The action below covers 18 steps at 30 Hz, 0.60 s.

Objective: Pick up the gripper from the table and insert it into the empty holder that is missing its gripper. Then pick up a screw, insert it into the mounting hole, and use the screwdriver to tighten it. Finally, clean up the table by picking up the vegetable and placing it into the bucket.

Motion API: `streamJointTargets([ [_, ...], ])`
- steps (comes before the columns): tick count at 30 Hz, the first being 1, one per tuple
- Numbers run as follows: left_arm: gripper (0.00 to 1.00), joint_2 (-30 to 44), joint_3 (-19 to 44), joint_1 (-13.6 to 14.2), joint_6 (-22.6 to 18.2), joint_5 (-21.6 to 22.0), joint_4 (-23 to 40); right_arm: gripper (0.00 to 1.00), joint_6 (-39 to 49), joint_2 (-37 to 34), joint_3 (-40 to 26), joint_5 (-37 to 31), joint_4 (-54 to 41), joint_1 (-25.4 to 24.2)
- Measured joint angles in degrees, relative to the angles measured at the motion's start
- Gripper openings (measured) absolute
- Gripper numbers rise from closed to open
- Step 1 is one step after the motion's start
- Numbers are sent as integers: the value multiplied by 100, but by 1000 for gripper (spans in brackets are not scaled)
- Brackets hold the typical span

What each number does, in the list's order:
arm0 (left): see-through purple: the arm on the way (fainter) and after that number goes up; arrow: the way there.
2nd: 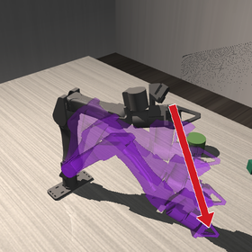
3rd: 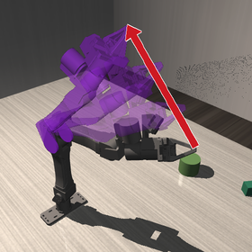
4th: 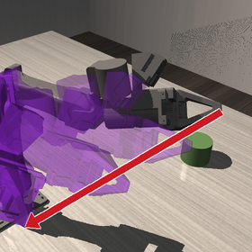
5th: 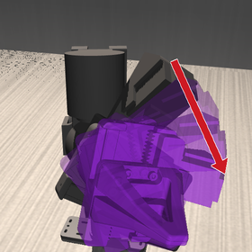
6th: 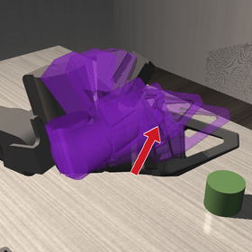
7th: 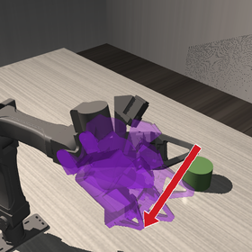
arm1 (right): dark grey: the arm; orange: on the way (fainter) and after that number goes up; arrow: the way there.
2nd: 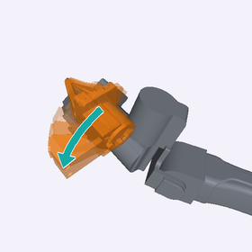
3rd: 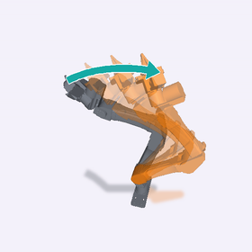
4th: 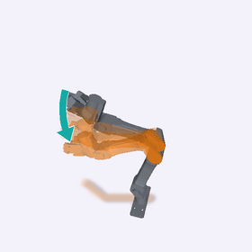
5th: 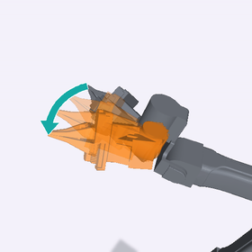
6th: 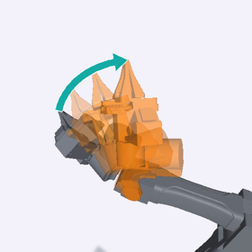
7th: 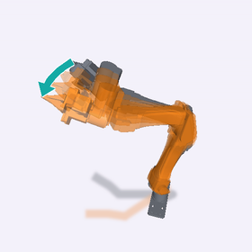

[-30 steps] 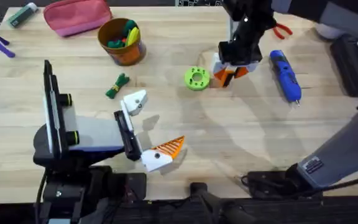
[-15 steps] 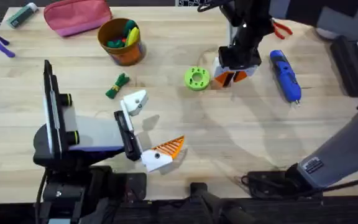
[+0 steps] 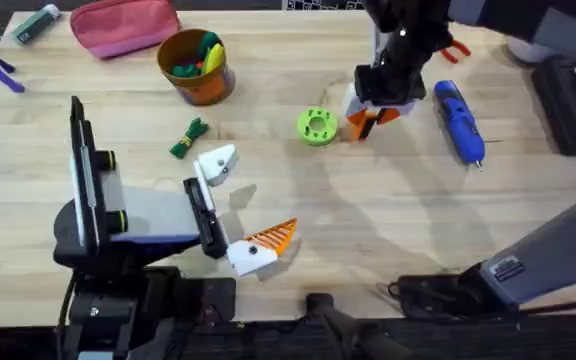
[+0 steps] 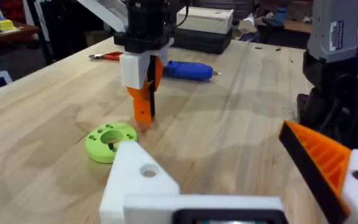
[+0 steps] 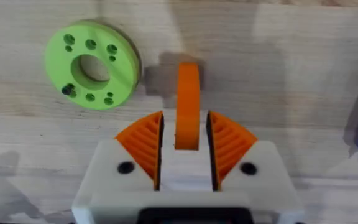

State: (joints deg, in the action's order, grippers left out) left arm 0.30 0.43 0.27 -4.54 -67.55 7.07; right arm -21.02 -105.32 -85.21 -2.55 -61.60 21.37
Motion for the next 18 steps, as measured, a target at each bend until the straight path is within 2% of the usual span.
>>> streamJointTargets([
  [9, 985, 0, 0, 0, 0, 2, 0, 394, -1, -1, 0, 0, -41, 0],
  [10, 985, 0, 0, 0, 0, 2, 0, 371, -2, 0, 0, -2, -42, 0],
  [16, 986, 0, 0, 0, 0, 1, 0, 30, -15, -2, 0, -35, -29, 0],
  [18, 985, 0, 0, 0, 1, 2, 0, 16, -20, -1, 0, -77, -31, 0],
])
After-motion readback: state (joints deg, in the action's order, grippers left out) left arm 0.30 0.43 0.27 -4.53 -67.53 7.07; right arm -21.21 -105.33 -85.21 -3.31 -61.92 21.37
